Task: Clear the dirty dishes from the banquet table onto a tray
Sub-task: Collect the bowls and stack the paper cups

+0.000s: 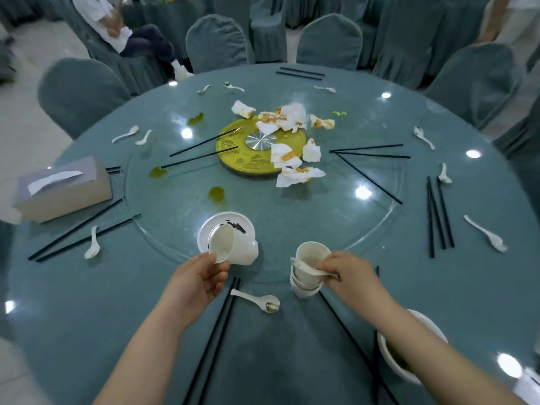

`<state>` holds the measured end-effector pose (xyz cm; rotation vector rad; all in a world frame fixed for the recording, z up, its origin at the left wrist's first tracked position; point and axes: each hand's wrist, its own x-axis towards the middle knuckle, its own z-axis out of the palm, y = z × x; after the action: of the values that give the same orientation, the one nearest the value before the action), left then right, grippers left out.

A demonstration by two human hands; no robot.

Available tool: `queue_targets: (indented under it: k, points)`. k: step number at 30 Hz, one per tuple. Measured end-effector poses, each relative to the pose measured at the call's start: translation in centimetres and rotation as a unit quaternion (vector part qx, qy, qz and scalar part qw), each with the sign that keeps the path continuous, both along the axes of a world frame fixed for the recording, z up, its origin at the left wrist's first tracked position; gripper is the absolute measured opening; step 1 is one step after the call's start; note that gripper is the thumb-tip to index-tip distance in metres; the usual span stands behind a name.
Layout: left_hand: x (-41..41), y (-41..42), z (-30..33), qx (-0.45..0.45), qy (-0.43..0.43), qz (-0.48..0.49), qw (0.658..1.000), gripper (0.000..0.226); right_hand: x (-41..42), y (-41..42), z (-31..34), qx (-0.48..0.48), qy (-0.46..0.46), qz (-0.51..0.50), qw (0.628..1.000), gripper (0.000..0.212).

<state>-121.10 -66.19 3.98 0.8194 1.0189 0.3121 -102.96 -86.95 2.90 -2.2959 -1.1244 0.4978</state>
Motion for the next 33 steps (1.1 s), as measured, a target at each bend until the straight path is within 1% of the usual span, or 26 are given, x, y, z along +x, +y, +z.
queue_targets:
  k: [2, 5, 9, 13, 16, 19, 22, 24, 25, 26, 27, 28, 29, 30, 31, 32, 33]
  points:
    - [-0.2, -0.8, 0.3, 0.004, -0.002, -0.005, 1.0, 0.01, -1.0, -0.1, -0.6, 0.018, 0.031, 0.011, 0.999, 0.025]
    - [-0.2, -2.1, 0.8, 0.015, -0.005, -0.021, 1.0, 0.01, -1.5, -0.9, -1.0, 0.094, 0.081, -0.05, 0.991, 0.035]
    - [0.8, -3.8, 1.3, 0.041, -0.015, -0.065, 0.997, 0.012, -0.6, -3.2, -0.9, 0.131, 0.085, -0.148, 0.977, 0.028]
    - [3.8, -6.1, 1.2, 0.075, -0.012, -0.145, 0.986, 0.008, -0.2, -6.3, -1.3, 0.133, 0.111, -0.203, 0.964, 0.025]
    - [6.0, -7.5, 0.3, 0.112, 0.017, -0.189, 0.975, 0.01, -0.5, -8.5, -1.9, 0.135, 0.114, -0.228, 0.958, 0.023]
    - [6.6, -8.3, -1.0, 0.138, 0.033, -0.189, 0.972, 0.018, -0.7, -10.4, -2.6, 0.139, 0.119, -0.249, 0.951, 0.02]
    - [5.8, -8.1, -2.5, 0.147, 0.039, -0.152, 0.977, 0.009, -0.7, -11.5, -3.4, 0.133, 0.134, -0.273, 0.943, 0.019]
    - [4.9, -7.5, -4.3, 0.189, 0.074, -0.122, 0.972, 0.014, -0.9, -11.9, -4.0, 0.123, 0.144, -0.287, 0.939, 0.021]
    - [4.4, -7.1, -5.3, 0.238, 0.118, -0.127, 0.956, 0.021, -1.0, -12.0, -4.3, 0.113, 0.148, -0.292, 0.938, 0.025]
    - [3.9, -6.4, -6.5, 0.307, 0.174, -0.16, 0.922, 0.03, -1.1, -12.2, -4.7, 0.102, 0.15, -0.296, 0.938, 0.028]
    - [3.4, -5.8, -7.8, 0.378, 0.229, -0.223, 0.869, 0.039, -1.2, -12.3, -5.1, 0.09, 0.148, -0.294, 0.94, 0.029]
    - [3.0, -5.2, -9.0, 0.437, 0.273, -0.297, 0.804, 0.046, -1.3, -12.5, -5.4, 0.08, 0.149, -0.287, 0.943, 0.03]
    - [2.8, -4.6, -10.0, 0.479, 0.3, -0.366, 0.739, 0.051, -1.5, -12.6, -5.7, 0.073, 0.154, -0.28, 0.945, 0.03]
    - [2.7, -4.2, -10.9, 0.51, 0.313, -0.421, 0.682, 0.054, -1.5, -12.8, -5.9, 0.067, 0.163, -0.275, 0.945, 0.03]
    - [2.8, -4.0, -11.6, 0.533, 0.32, -0.458, 0.636, 0.053, -1.6, -12.9, -6.0, 0.064, 0.172, -0.273, 0.944, 0.03]
    - [2.8, -3.8, -12.2, 0.552, 0.323, -0.478, 0.602, 0.049, -1.8, -13.1, -6.1, 0.061, 0.179, -0.274, 0.943, 0.03]
    - [2.8, -3.7, -12.6, 0.566, 0.326, -0.482, 0.584, 0.044, -1.9, -13.2, -6.1, 0.058, 0.184, -0.275, 0.942, 0.029]
